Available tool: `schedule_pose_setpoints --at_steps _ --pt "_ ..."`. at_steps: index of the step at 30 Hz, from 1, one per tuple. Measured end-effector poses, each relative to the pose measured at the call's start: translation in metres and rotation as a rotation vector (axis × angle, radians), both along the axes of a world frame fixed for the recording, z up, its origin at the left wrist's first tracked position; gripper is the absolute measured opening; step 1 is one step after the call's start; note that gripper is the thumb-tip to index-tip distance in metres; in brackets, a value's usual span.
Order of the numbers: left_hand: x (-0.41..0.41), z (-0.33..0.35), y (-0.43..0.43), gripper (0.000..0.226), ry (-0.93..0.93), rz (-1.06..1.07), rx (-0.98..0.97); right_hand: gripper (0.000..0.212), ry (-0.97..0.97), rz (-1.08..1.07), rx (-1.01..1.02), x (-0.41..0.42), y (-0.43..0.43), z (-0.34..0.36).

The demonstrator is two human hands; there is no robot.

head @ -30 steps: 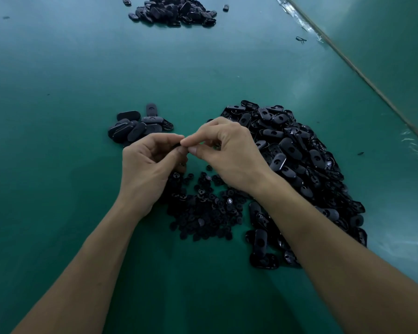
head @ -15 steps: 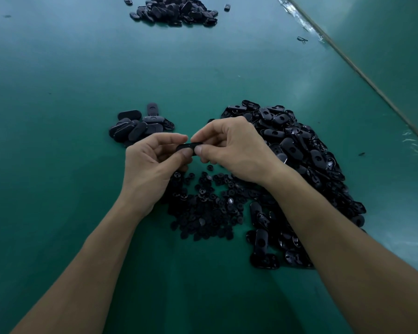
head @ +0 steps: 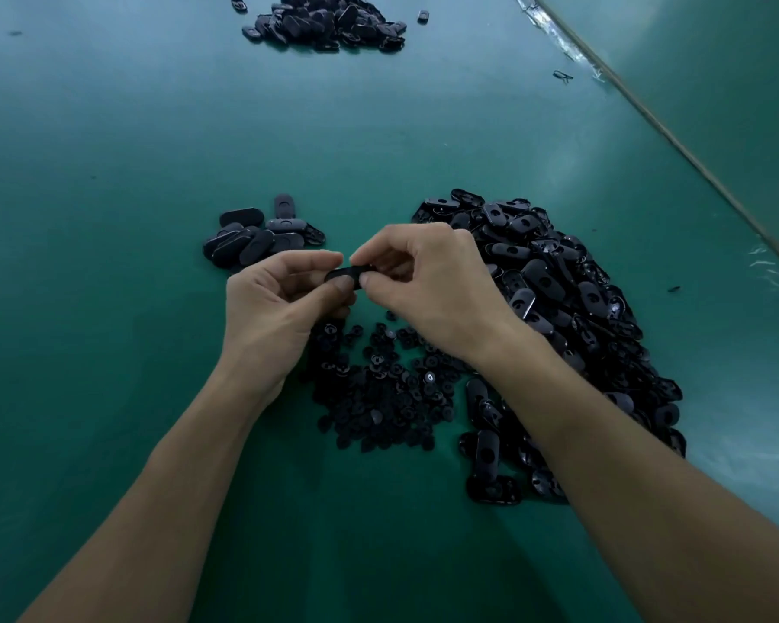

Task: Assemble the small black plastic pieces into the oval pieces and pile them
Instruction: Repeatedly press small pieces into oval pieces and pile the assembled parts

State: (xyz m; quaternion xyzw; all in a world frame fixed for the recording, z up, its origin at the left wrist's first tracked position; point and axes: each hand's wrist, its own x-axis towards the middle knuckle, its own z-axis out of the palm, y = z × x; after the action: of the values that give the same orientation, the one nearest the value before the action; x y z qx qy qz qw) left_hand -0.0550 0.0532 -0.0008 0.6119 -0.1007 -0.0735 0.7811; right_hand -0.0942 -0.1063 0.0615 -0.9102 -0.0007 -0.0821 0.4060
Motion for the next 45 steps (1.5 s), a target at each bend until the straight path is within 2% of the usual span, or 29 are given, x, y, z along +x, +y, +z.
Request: schedule_pose_setpoints --at_steps 4,7,18,32,39,45 --pt "0.001 0.001 0.002 0.016 0.027 0.03 -0.046 0.015 -0.092 -0.007 -0.156 -0.006 0.009 -0.005" --pt "0.001 0.002 0.002 0.019 0.038 0.038 -0.05 0.016 -0.114 -0.012 -0.195 -0.007 0.014 -0.008" --pt "-0.001 0.002 -0.001 0.016 0.043 0.034 0.011 0.014 0.022 -0.043 -0.042 0.002 0.015 -0.005" --pt "-0.003 0.005 -0.001 0.017 0.019 0.041 0.024 0.01 -0.003 -0.091 0.019 0.001 0.015 -0.01" --pt "-0.003 0.003 -0.001 0.019 -0.006 0.022 0.079 0.011 -0.035 -0.136 -0.081 0.001 0.017 -0.015" --pt "-0.003 0.002 -0.001 0.021 -0.042 0.027 0.094 0.013 -0.037 -0.081 0.019 -0.002 0.012 -0.013"
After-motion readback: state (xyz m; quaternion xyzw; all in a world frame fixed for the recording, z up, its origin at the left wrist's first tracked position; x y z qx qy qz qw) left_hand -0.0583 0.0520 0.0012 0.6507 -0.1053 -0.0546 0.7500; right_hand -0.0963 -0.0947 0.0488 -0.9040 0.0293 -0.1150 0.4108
